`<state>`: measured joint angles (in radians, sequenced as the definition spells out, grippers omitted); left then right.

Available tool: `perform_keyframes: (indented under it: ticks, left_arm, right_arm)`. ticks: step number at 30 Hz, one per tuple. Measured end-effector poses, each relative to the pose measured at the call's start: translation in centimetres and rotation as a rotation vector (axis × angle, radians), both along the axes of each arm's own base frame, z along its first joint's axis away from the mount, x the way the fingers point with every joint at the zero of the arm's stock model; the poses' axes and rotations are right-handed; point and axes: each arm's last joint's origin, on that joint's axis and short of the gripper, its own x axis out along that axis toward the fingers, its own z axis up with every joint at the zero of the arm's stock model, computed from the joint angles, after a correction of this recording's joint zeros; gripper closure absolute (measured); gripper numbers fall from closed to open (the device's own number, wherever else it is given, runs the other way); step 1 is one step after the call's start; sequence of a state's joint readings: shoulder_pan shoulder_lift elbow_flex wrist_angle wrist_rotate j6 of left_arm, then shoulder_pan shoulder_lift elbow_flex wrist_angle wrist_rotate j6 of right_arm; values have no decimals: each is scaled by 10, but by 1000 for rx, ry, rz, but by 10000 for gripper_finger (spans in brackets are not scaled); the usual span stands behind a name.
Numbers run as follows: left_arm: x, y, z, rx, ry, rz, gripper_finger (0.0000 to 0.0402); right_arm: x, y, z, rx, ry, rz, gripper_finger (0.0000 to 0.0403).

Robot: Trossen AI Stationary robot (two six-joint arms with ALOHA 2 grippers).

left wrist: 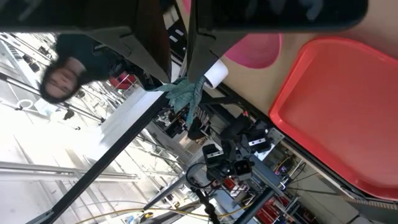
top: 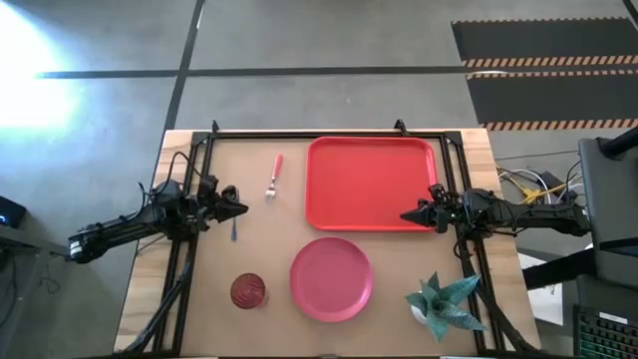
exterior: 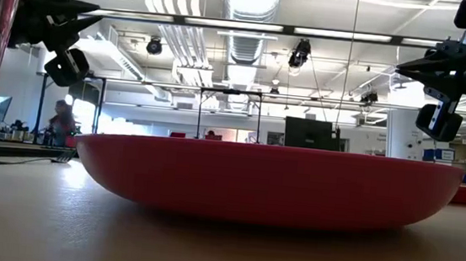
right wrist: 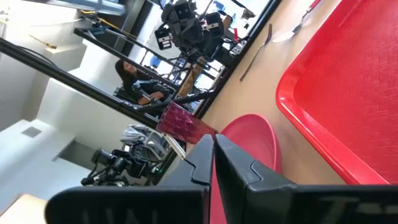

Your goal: Pick and place plate/cup/fork/spoon on tray

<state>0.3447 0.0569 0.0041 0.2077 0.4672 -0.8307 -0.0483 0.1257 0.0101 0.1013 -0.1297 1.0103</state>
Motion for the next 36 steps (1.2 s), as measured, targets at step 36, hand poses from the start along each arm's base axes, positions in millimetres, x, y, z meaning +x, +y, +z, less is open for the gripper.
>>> perform_keyframes:
  ticks: [36]
  left_arm:
    - [0,0,0,0,0,2,368]
  right_arm:
    - [0,0,0,-68,-5,0,394]
